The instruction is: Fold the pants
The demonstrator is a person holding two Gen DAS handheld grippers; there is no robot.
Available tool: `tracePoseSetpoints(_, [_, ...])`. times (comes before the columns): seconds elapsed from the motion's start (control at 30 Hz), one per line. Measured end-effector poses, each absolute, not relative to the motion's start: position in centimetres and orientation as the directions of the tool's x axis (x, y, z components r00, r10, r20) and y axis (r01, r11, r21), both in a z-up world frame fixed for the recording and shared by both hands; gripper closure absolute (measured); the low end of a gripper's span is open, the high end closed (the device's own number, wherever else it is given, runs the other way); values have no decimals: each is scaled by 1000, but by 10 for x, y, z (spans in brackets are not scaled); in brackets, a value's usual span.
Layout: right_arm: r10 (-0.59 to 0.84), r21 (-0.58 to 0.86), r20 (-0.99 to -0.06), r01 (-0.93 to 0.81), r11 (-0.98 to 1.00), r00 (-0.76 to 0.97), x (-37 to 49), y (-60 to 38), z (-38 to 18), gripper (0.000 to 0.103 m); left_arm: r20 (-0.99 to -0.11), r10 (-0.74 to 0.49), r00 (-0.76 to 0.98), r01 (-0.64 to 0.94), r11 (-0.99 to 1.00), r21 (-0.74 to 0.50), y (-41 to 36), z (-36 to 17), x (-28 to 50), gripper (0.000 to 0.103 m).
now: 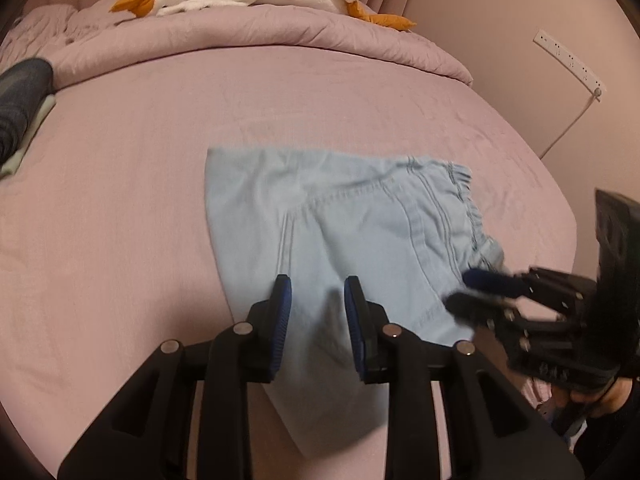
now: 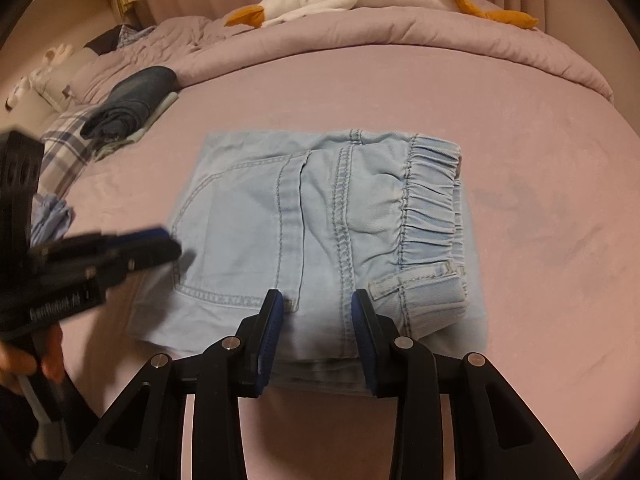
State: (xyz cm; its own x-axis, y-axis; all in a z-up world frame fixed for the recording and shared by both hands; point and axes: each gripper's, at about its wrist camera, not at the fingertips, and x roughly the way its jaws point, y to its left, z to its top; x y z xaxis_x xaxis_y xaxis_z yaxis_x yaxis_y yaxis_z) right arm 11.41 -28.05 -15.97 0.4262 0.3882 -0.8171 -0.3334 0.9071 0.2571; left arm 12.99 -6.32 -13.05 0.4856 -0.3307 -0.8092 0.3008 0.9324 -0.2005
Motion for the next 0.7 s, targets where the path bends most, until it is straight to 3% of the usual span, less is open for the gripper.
tracePoseSetpoints(0.27, [410, 280, -810, -338, 899, 419, 115, -283, -161, 66, -855, -269, 443, 291, 945, -147, -70, -150, 163, 76])
tracePoseSetpoints(0.7, [426, 306, -790, -319, 897, 441, 112, -290, -156, 66, -846, -272, 459, 308, 942, -136, -73, -140, 153, 73])
